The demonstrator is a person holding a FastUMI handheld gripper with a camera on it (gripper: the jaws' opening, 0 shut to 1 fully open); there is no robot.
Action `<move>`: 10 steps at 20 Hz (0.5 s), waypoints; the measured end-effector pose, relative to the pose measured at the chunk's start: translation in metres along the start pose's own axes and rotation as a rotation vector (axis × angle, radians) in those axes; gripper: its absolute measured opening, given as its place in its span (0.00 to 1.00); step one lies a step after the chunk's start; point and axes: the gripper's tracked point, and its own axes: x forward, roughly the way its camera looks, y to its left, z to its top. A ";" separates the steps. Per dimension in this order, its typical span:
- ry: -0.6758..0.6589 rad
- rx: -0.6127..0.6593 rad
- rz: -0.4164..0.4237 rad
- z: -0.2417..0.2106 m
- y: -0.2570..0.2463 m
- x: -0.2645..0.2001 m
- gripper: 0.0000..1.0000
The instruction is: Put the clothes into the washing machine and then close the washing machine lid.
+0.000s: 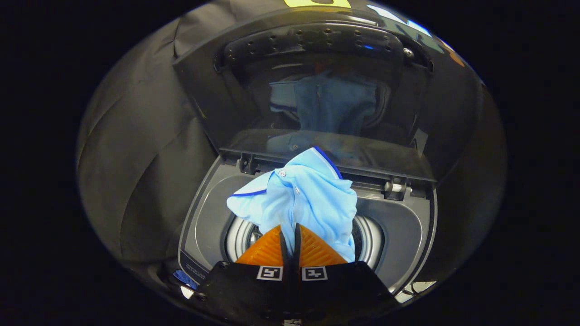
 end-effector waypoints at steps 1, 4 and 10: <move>-0.004 0.003 -0.004 0.001 -0.001 0.000 0.02; 0.017 0.021 -0.043 -0.004 -0.009 0.000 0.36; -0.003 0.011 -0.045 0.005 -0.008 -0.008 0.98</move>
